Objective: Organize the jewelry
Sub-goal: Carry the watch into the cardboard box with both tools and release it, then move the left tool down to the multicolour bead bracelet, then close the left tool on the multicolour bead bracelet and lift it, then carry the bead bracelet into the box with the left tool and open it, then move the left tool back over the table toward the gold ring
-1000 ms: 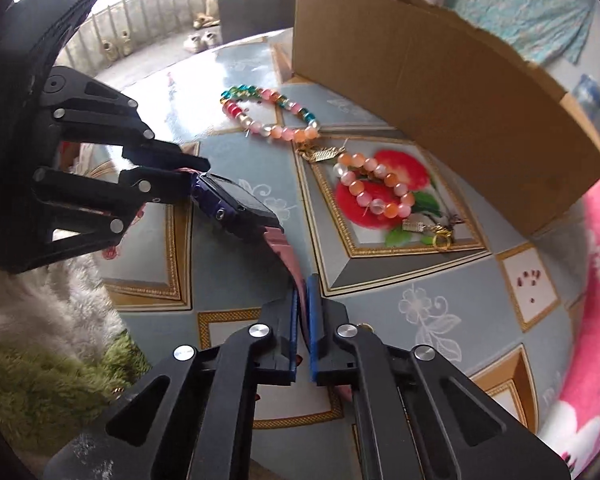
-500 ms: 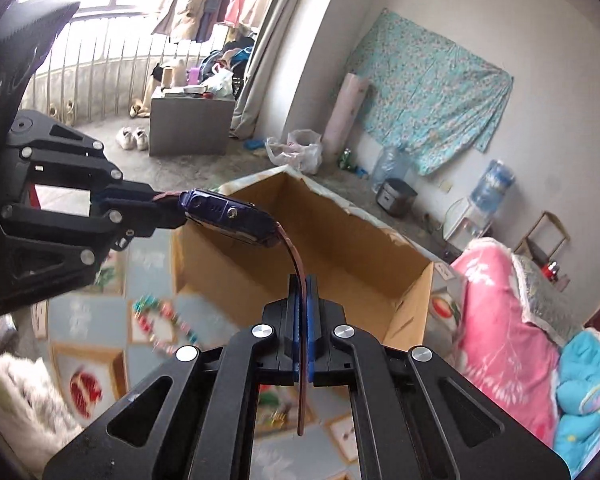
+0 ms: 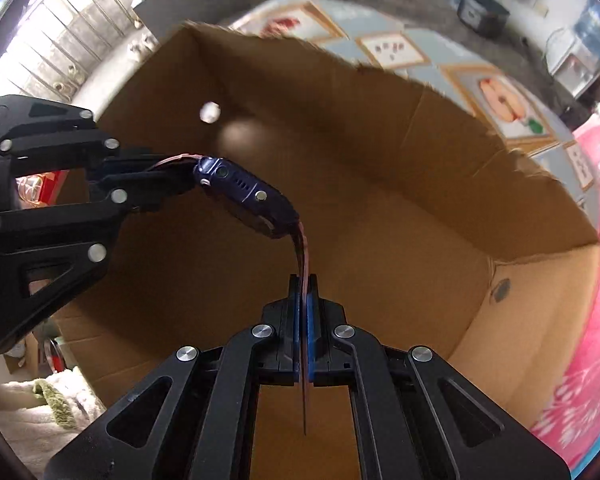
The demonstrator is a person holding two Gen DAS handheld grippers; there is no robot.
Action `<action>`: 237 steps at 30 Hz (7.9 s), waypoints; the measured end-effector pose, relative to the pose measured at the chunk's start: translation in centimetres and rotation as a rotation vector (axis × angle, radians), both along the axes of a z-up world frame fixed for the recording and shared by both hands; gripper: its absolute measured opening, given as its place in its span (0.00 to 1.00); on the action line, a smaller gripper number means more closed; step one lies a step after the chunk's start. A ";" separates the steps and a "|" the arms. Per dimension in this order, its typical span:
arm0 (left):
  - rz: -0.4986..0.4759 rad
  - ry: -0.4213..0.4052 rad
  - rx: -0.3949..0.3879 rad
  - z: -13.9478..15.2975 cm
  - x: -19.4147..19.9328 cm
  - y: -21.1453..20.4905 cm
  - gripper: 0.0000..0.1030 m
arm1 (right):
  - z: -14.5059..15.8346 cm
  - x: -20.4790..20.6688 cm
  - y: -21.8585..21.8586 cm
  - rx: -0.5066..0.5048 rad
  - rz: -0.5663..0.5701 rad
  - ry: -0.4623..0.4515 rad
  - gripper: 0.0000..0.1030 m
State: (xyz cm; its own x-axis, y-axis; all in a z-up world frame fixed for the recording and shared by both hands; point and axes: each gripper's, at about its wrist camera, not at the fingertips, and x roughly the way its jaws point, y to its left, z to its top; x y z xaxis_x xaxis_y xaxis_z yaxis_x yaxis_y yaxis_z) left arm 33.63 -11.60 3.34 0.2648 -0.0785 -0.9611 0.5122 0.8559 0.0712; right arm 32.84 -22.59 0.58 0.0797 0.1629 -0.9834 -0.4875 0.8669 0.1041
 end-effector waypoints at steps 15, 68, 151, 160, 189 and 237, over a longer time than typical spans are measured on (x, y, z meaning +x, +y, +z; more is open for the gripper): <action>-0.036 -0.107 0.061 0.4 1.4 -0.3 0.51 | -1.2 2.9 -2.6 0.011 -0.081 -0.034 0.30; 0.308 -0.185 -0.277 -6.7 -24.4 11.5 0.16 | -1.1 -21.9 5.5 0.233 -0.220 -0.205 0.15; 0.065 -0.286 -0.080 2.0 -8.2 3.8 0.10 | 2.0 -3.9 1.2 0.329 -0.200 -0.045 0.15; 0.155 -0.436 -0.215 6.6 -11.3 7.8 0.33 | 8.1 -7.6 -4.1 0.425 -0.282 -0.276 0.41; 0.345 -0.189 -0.114 -6.7 -26.9 8.0 0.83 | -1.0 -29.7 -9.9 0.019 -0.633 -0.365 0.77; 0.191 -0.328 -0.282 -5.7 -28.3 7.3 0.92 | -0.9 -30.7 -8.3 0.105 -0.565 -0.475 0.65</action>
State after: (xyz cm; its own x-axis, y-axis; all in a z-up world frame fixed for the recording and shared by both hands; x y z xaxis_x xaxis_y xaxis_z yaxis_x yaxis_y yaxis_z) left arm 5.35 -4.27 -2.31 0.5857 -0.2451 -0.7726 0.3332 0.9417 -0.0462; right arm 2.13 -30.89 -0.29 0.5918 0.0626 -0.8036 0.0158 0.9959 0.0892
